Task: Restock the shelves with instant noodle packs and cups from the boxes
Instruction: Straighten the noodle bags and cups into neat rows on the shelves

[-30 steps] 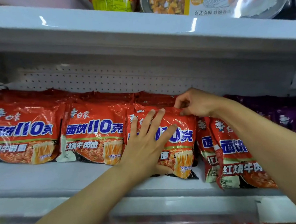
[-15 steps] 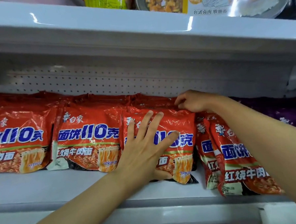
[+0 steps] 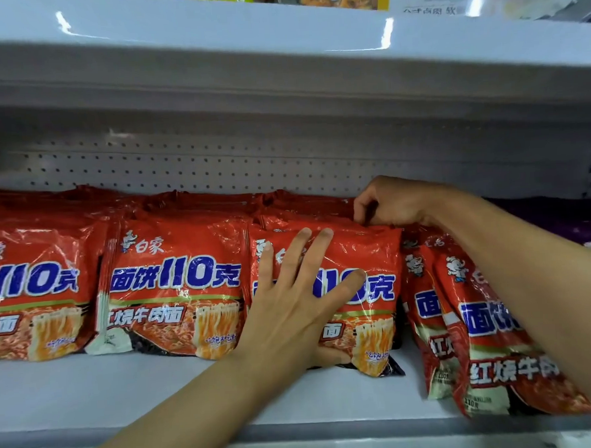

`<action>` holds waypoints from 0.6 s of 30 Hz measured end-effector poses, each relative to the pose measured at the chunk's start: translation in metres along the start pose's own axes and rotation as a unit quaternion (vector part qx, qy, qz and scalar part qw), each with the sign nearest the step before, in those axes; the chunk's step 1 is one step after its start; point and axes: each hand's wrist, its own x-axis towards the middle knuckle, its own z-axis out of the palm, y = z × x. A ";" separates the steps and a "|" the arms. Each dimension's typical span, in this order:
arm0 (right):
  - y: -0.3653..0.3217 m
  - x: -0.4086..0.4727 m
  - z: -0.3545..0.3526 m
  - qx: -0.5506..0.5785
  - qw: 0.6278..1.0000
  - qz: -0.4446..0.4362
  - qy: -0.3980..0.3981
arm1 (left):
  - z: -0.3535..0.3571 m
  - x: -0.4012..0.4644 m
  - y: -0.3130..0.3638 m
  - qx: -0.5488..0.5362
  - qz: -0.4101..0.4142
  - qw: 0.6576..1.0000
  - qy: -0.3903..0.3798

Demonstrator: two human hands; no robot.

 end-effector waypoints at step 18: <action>-0.016 0.019 0.005 -0.073 0.994 0.075 -0.022 | 0.001 0.000 0.001 -0.001 -0.003 1.000 0.000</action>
